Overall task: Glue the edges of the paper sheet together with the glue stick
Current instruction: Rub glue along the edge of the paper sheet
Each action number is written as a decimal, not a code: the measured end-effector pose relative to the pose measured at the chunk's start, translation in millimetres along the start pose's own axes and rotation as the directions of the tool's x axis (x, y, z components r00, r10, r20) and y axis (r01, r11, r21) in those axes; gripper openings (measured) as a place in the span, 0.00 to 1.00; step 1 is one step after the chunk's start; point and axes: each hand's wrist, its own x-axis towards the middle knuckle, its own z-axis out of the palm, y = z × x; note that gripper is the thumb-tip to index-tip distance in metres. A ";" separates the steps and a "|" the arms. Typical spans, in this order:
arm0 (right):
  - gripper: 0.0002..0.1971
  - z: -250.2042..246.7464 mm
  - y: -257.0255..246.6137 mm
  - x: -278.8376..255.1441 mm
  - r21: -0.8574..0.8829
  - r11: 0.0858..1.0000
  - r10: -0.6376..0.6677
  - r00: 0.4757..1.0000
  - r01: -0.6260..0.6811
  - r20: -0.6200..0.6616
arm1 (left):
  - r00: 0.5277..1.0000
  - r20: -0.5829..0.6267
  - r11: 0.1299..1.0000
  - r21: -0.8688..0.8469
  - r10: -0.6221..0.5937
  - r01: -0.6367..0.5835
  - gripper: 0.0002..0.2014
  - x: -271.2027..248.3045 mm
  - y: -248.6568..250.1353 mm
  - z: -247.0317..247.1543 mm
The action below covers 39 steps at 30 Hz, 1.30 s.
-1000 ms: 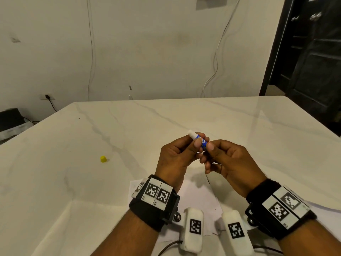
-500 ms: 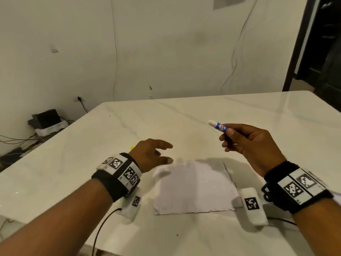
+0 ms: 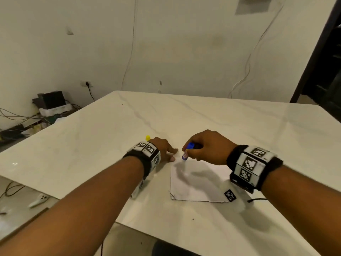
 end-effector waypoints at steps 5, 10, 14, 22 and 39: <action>0.09 14.9 -12.5 31.0 -0.080 0.994 0.085 0.994 -0.079 0.069 | 1.000 -0.026 1.000 0.003 0.003 -0.003 0.21 6.0 -7.5 3.7; 0.09 22.8 -17.2 43.6 -0.146 0.984 0.121 0.987 -0.105 0.106 | 0.999 -0.042 0.999 -0.025 0.021 -0.022 0.17 13.1 -12.6 6.0; 0.12 33.1 -16.5 41.7 -0.203 0.974 0.137 0.976 -0.102 0.167 | 0.999 -0.047 0.998 -0.058 0.007 -0.010 0.15 18.2 -14.7 8.9; 0.12 34.1 -15.2 49.2 -0.305 0.951 0.073 0.995 -0.047 0.075 | 0.998 -0.064 0.995 -0.099 0.010 -0.017 0.15 15.6 -14.6 8.6; 0.12 35.9 -15.2 34.1 -0.284 0.957 0.085 0.992 -0.056 0.092 | 0.997 -0.074 0.989 -0.148 -0.013 0.002 0.17 8.0 -13.4 5.6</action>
